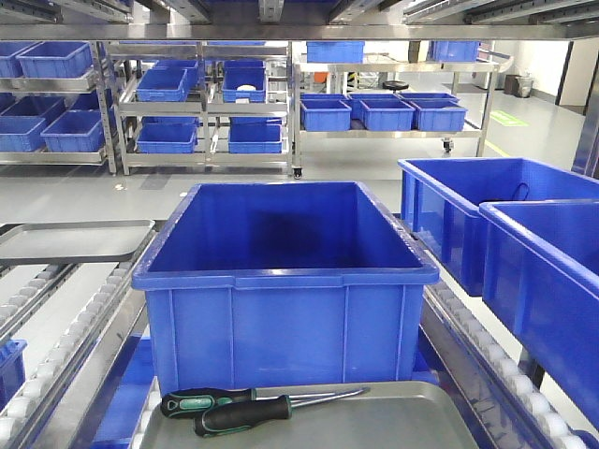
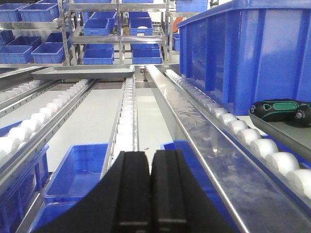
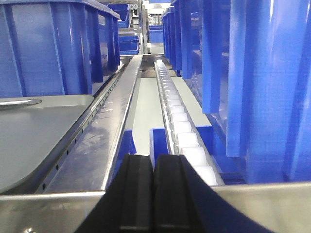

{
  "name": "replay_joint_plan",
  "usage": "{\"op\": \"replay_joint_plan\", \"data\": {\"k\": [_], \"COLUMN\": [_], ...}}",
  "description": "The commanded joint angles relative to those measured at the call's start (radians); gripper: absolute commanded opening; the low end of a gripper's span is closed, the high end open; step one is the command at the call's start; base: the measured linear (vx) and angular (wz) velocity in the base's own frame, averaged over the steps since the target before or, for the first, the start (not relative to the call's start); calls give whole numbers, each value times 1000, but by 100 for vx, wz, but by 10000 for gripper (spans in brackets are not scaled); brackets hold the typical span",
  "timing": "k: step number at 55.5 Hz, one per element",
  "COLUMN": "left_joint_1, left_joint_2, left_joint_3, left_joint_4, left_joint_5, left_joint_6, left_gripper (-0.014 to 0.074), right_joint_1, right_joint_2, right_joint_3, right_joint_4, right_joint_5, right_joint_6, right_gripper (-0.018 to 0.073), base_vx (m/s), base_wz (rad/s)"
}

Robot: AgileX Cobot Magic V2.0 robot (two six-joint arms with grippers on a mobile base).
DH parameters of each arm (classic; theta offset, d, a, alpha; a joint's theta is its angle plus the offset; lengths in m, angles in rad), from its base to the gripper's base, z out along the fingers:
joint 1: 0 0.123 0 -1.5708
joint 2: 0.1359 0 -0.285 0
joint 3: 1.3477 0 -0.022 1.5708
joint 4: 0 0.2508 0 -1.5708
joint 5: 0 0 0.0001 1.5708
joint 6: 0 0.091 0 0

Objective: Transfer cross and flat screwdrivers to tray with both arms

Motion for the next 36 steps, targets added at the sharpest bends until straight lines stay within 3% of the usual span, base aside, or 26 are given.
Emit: {"op": "replay_joint_plan", "data": {"k": [1, 36], "left_joint_1": [3, 3], "left_joint_2": [-2, -2], "left_joint_3": [-24, -24], "left_joint_4": [2, 2], "left_joint_5": [-79, -79], "left_joint_6": [-11, -11], "left_gripper": [-6, -6], "right_joint_1": [1, 1], "right_joint_2": [-1, -1], "right_joint_3": [8, 8], "right_joint_4": [-11, -11], "right_joint_5": [-86, -84], "right_joint_6": [-2, -2], "right_gripper": [-11, -10], "base_vx": [0, 0], "base_wz": [0, 0]}}
